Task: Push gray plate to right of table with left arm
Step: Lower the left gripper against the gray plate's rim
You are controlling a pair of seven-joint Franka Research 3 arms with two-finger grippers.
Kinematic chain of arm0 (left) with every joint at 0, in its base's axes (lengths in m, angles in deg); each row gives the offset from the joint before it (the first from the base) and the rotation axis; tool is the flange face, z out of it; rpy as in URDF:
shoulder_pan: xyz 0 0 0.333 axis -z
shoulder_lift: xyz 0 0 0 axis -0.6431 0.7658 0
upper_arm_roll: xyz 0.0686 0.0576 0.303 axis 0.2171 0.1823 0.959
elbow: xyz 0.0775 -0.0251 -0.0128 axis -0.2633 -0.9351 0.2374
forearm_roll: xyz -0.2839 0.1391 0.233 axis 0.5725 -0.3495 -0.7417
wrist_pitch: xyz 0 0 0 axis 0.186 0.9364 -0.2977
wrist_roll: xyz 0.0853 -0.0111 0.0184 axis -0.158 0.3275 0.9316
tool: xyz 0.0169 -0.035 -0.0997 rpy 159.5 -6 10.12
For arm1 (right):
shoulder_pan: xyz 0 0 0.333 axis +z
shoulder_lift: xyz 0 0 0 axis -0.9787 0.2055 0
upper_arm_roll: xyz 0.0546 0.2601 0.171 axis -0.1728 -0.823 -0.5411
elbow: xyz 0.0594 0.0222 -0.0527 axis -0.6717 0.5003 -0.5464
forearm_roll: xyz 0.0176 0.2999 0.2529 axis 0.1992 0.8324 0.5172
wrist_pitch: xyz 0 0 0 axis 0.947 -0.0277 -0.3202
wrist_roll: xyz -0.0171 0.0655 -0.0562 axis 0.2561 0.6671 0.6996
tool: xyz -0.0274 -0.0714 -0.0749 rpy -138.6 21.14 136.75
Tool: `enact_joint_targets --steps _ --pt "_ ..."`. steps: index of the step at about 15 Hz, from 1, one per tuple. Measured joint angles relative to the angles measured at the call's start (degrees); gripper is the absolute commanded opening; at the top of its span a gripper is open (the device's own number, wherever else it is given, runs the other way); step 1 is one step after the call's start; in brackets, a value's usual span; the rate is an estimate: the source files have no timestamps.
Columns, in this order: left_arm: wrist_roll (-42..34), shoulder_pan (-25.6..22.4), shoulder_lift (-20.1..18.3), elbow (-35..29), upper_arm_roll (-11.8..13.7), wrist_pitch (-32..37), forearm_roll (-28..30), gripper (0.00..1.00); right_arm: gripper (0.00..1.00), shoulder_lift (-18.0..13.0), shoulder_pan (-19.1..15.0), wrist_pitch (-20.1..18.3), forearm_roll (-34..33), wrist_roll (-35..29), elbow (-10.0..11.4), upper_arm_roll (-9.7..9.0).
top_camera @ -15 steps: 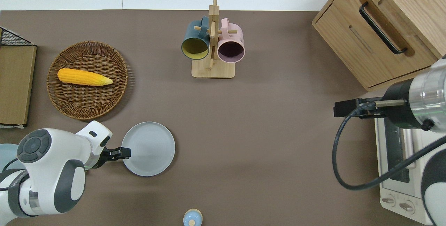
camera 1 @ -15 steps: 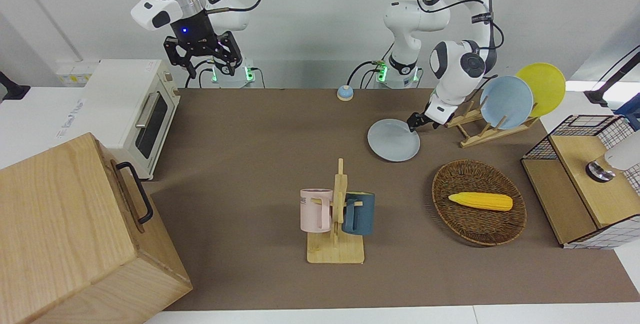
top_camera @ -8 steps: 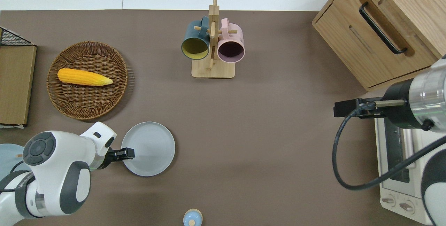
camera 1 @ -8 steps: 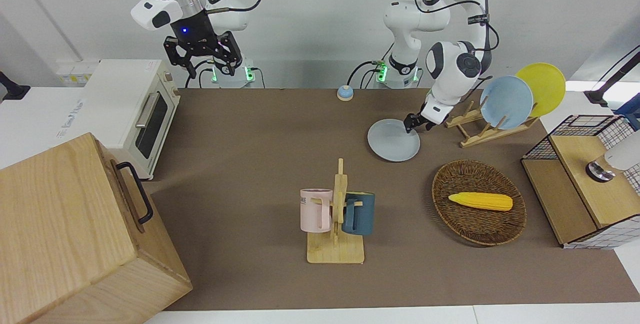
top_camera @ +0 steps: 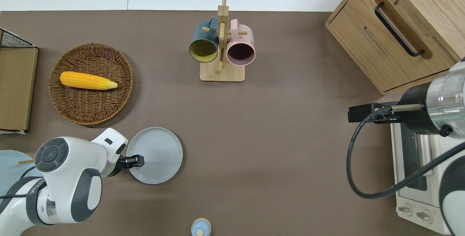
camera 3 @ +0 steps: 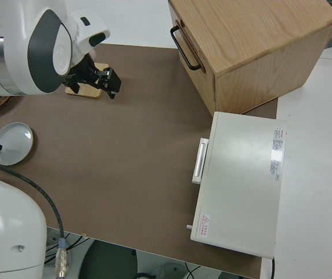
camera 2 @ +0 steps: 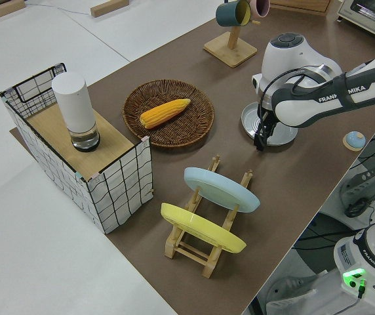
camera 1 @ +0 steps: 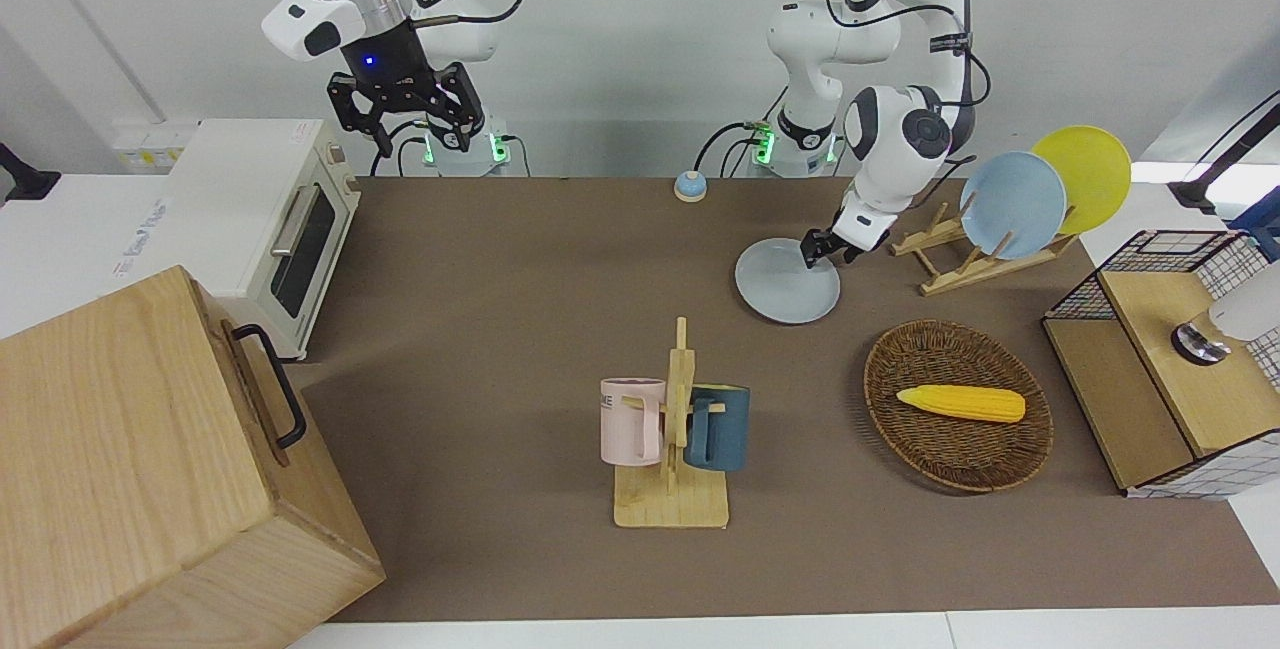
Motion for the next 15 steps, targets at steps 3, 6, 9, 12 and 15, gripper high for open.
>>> enact_joint_targets --steps 3,6,9,12,15 --pt "0.0 0.0 0.3 0.0 0.0 -0.1 0.0 0.22 0.996 0.0 0.0 0.0 0.0 0.0 0.0 0.00" --pt "0.0 0.0 0.5 0.0 0.0 -0.2 0.0 0.09 0.996 0.0 0.0 0.0 0.0 0.0 0.0 0.00" --pt "0.0 0.0 0.5 0.0 0.0 -0.3 0.1 0.00 0.996 0.0 0.0 0.0 0.0 0.0 0.0 0.00" --pt "0.0 0.0 0.1 0.2 0.0 -0.4 0.5 0.00 0.996 0.0 0.0 0.0 0.0 0.0 0.0 0.00" --pt "0.0 0.0 0.1 0.2 0.0 -0.4 0.5 0.00 0.996 0.0 0.0 0.0 0.0 0.0 0.0 0.00"
